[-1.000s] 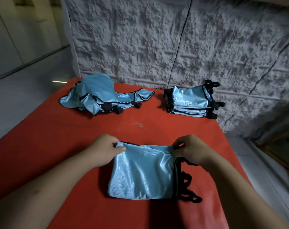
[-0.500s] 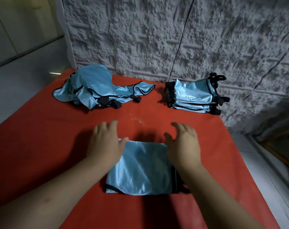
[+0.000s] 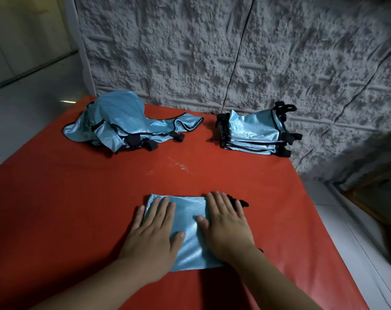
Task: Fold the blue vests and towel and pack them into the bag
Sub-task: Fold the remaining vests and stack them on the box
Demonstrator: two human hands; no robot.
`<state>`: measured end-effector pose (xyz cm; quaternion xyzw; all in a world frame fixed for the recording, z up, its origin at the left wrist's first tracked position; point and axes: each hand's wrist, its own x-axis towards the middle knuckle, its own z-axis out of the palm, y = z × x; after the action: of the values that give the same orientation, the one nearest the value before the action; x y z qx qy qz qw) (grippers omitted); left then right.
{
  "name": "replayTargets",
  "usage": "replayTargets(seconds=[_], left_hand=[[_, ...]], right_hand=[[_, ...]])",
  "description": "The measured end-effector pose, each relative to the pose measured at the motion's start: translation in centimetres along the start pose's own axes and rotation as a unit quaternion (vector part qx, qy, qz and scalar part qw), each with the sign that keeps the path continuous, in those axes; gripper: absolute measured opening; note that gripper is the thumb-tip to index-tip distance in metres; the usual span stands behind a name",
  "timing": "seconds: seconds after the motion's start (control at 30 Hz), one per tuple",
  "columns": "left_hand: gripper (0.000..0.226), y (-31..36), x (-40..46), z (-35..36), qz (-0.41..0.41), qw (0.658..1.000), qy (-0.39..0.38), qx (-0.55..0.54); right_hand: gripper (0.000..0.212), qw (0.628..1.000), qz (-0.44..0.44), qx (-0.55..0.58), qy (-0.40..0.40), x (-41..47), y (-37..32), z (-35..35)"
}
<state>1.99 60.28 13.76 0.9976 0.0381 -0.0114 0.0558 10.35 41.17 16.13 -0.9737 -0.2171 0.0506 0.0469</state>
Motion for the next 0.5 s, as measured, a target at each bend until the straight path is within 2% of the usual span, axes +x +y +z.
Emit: replayTargets(seconds=[0.1,0.2,0.3,0.37,0.43,0.5], left_hand=[[0.082,0.2,0.5,-0.5,-0.034,0.999,-0.013,-0.019],[0.086,-1.0,1.6,-1.3,-0.118,0.992,-0.024,-0.037],[0.078,-2.3,2.6,-3.3,-0.195,0.978,-0.015,-0.076],[0.067,-2.4,2.5,-4.9,-0.216,0.972,0.017,-0.094],[0.041,-2.1,1.9,-6.0,-0.212,0.972,0.024,-0.099],[0.033,-1.7,1.4,-6.4,-0.217,0.966,-0.010,-0.137]], right_hand=[[0.071,0.998,0.045,0.038,-0.009,1.1,1.4,-0.8],[0.067,0.987,0.113,0.115,0.002,1.4,2.4,-1.6],[0.067,0.955,0.203,0.175,0.129,0.6,3.1,-4.8],[0.059,0.939,0.248,0.153,0.181,-0.6,3.5,-7.1],[0.063,0.954,0.258,0.110,0.106,-2.1,3.2,-8.4],[0.068,0.966,0.235,0.111,-0.001,-3.1,2.4,-8.0]])
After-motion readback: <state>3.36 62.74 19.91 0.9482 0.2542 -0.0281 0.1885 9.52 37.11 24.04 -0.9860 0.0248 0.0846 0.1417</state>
